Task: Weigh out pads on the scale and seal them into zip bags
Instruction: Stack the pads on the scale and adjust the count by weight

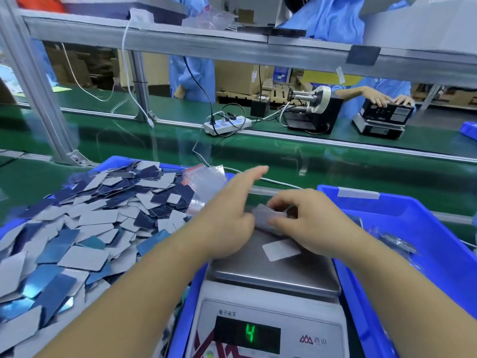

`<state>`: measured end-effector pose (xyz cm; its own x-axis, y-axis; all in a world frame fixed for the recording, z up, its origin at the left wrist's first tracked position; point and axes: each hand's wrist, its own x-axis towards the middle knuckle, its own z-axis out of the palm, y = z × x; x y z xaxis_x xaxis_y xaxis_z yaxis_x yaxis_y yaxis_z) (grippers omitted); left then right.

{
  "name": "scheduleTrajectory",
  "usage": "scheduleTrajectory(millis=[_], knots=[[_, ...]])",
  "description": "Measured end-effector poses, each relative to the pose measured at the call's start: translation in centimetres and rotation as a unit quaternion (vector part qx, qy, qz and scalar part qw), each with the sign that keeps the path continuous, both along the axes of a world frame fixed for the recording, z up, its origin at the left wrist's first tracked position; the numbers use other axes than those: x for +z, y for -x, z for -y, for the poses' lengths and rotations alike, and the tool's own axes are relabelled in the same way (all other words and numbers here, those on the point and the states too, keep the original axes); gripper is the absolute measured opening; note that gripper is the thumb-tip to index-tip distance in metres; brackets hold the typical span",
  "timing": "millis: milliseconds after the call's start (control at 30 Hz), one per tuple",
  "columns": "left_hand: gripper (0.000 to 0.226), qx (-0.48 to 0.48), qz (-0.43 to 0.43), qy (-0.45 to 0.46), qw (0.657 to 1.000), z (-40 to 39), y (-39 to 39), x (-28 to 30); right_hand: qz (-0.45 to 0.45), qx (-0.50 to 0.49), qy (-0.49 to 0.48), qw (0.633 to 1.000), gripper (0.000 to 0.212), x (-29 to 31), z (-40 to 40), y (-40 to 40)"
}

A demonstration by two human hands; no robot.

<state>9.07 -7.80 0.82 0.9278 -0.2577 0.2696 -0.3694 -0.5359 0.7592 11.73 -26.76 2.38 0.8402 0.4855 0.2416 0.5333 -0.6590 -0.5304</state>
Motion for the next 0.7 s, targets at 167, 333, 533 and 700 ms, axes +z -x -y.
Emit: scheduleTrajectory(millis=[167,333,533,700], knots=[[0.029,0.070,-0.059,-0.085,0.992,-4.0,-0.2,0.4,-0.254,0.049,-0.113,0.959,0.013,2.2,3.3,-0.2],[0.015,0.032,-0.140,-0.112,0.983,-4.7,0.1,0.4,-0.272,0.079,0.048,0.958,0.025,1.8,3.5,0.1],[0.031,-0.034,-0.064,-0.193,0.979,-1.6,1.2,0.4,-0.275,0.070,0.043,0.958,0.022,1.8,3.4,0.3],[0.027,-0.046,-0.038,-0.223,0.973,0.2,1.8,0.6,-0.260,0.076,0.017,0.963,0.014,1.9,3.7,0.1]])
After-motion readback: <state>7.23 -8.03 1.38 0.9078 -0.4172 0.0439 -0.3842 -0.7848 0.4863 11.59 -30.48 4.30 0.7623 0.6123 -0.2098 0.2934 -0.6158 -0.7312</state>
